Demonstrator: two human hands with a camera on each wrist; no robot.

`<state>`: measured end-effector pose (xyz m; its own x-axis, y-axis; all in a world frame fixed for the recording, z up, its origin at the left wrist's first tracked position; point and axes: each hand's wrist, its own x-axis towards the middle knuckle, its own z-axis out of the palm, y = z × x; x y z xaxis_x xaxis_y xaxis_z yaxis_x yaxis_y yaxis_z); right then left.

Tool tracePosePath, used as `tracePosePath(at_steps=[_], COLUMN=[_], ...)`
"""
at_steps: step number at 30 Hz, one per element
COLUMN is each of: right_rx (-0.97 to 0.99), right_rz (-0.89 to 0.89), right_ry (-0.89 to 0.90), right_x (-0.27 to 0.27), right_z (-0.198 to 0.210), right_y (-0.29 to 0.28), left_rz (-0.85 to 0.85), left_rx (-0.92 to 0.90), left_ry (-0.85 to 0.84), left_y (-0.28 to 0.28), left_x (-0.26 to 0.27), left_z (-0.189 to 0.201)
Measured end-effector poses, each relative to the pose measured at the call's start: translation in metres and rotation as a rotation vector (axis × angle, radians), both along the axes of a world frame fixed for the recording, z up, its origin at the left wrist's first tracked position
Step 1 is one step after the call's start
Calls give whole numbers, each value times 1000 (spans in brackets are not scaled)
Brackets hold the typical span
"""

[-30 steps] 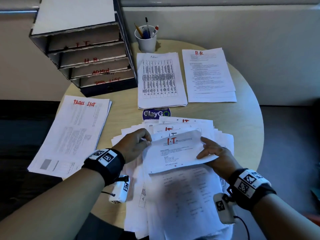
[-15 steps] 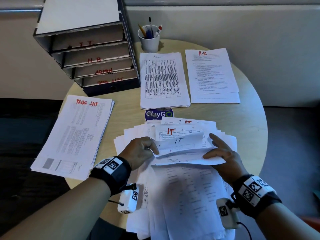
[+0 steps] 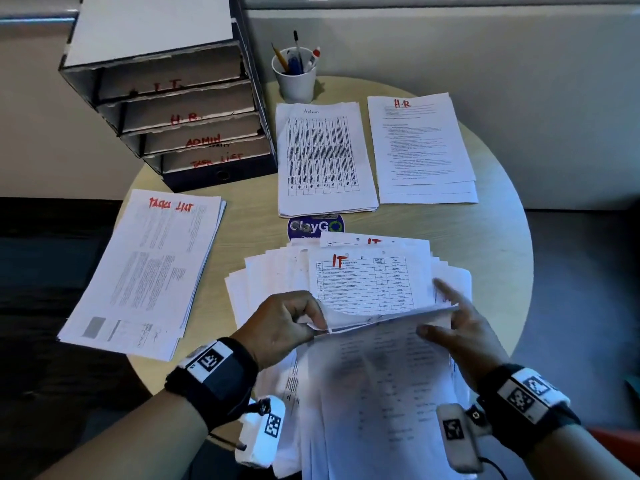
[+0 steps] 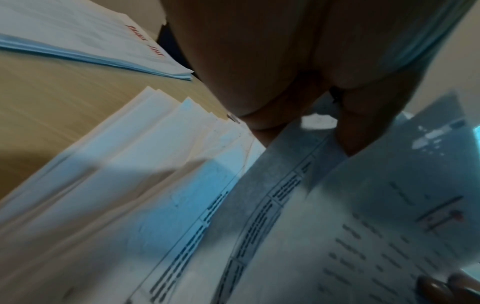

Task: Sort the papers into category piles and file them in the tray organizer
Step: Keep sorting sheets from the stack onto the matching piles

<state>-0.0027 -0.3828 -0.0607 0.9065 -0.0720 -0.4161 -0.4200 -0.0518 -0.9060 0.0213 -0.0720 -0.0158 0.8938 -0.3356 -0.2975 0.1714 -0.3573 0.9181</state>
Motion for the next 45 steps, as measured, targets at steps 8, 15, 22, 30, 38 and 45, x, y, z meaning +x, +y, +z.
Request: tracePosePath(at_steps=[8,15,22,30,38,45], right_rx=[-3,96,140,98,-561,-668], right_rz=[20,34,50,154,126,263], right_ry=[52,24,23,-10,-506,-594], right_x=[-8,-28,-35,-29,31,35], right_z=[2,-3,-16,-11,17,30], right_y=[-11,-18,-15,-5,8,20], left_rz=[236,-331,-208,-6,84,-18], left_rx=[10,978,970,415,367,357], left_ry=[78,-178,-360,-164,-147,-149], left_y=[-3,-41,-41,8,20,28], left_x=[61,109,99,73,71,73], left_z=[-14,-30,-32,-6,-2,-13])
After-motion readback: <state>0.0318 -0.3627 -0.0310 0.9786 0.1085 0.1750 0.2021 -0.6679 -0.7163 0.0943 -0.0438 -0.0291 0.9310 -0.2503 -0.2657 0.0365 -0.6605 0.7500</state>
